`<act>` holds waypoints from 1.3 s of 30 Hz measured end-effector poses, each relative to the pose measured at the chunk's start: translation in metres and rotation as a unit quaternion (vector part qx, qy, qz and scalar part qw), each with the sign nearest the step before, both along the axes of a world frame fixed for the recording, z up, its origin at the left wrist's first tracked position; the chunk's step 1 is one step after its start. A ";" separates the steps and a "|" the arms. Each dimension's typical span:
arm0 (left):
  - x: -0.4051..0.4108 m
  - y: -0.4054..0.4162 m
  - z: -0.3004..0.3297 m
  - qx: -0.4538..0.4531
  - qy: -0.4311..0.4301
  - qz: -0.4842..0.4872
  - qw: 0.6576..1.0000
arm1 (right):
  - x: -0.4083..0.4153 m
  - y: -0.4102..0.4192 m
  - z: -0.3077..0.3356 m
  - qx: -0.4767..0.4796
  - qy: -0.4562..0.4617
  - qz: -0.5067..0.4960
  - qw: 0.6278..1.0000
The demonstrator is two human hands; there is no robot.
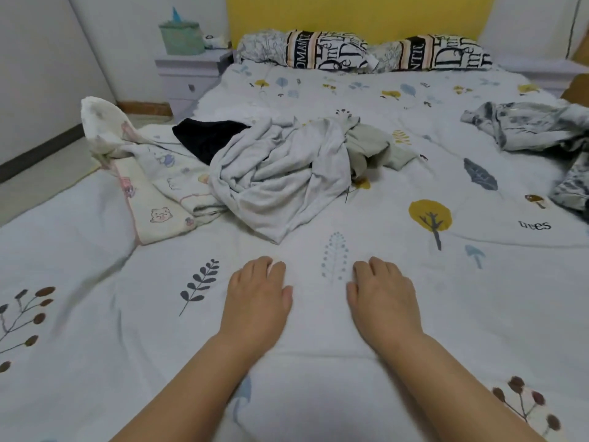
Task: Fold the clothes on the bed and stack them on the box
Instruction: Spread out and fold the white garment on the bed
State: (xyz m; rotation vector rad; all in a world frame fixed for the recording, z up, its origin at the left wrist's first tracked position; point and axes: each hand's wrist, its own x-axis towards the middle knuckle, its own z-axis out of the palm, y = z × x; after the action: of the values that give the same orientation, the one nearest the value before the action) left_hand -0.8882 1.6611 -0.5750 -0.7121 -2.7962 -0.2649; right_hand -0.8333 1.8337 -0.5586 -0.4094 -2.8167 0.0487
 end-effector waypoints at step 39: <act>-0.004 0.012 0.083 -0.021 -0.157 -0.165 0.973 | 0.037 -0.009 -0.011 -0.211 -0.021 -0.022 0.977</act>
State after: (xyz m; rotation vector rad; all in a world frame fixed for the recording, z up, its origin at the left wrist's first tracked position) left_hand -0.8922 1.6727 -0.4921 -1.2493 -2.9685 -0.4110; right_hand -0.7958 1.8242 -0.5693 -0.5693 -2.8278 0.6445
